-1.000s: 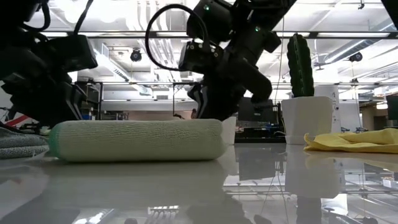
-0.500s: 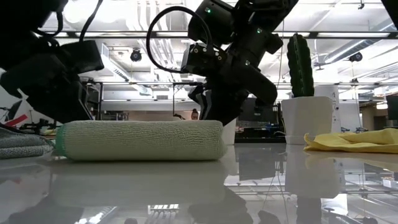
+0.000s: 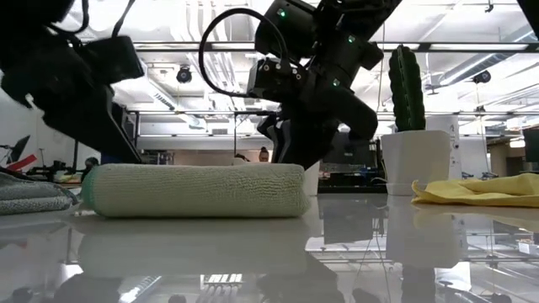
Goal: Fold microfiber towels
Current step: Fold the green cloth
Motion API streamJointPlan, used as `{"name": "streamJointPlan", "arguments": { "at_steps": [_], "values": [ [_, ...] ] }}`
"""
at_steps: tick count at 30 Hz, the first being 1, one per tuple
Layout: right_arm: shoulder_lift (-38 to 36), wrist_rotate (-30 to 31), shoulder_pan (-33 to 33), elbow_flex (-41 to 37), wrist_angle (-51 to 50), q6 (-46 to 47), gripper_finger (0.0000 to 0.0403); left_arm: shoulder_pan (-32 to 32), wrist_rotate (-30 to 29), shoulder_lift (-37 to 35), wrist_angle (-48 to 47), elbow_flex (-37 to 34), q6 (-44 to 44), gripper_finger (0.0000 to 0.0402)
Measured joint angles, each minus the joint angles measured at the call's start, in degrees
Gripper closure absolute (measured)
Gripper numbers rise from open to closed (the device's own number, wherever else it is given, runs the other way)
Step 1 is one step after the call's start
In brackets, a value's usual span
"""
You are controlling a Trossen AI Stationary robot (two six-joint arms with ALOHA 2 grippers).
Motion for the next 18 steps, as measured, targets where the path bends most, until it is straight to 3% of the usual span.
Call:
{"name": "streamJointPlan", "arguments": {
  "at_steps": [10, 18],
  "values": [
    [-1.51, 0.03, -0.15, 5.66, -8.88, 0.91, 0.0278, -1.47, 2.24, -10.24, -5.66, -0.04, -0.68, 0.0242],
    [-4.43, -0.02, -0.15, 6.58, -9.32, 3.17, 0.0272, -5.42, -0.34, -6.97, 0.76, -0.31, -0.42, 0.0242]
  ]
}}
